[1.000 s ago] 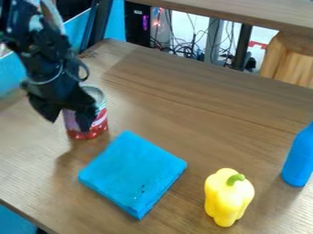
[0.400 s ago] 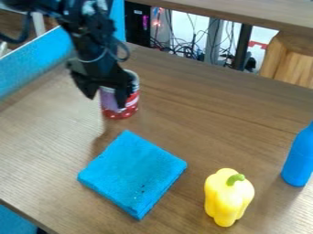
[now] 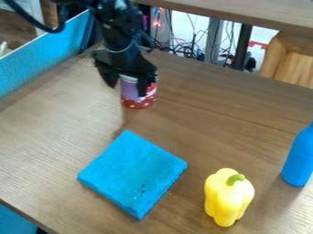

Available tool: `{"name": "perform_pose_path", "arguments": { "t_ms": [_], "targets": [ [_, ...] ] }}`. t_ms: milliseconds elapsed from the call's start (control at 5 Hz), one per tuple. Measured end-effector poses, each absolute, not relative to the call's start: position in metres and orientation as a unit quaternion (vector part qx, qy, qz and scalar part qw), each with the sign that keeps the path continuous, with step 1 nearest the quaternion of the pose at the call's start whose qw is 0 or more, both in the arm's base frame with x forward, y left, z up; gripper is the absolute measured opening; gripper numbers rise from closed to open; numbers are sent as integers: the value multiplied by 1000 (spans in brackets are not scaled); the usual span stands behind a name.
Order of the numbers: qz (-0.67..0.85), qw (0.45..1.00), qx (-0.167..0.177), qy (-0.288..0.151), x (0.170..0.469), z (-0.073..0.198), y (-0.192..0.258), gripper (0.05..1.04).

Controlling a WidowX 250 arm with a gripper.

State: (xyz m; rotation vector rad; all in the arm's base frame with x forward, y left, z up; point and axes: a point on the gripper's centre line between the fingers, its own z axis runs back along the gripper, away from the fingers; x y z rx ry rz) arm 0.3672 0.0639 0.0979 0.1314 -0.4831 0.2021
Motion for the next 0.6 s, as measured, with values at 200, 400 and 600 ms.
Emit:
{"name": "perform_pose_path", "arguments": {
  "t_ms": [200, 400, 600],
  "targets": [
    [99, 963, 68, -242, 378, 101, 60, 1000],
    [106, 965, 70, -228, 373, 100, 60, 1000],
    [117, 969, 62, -208, 351, 119, 58, 1000]
  ]
}}
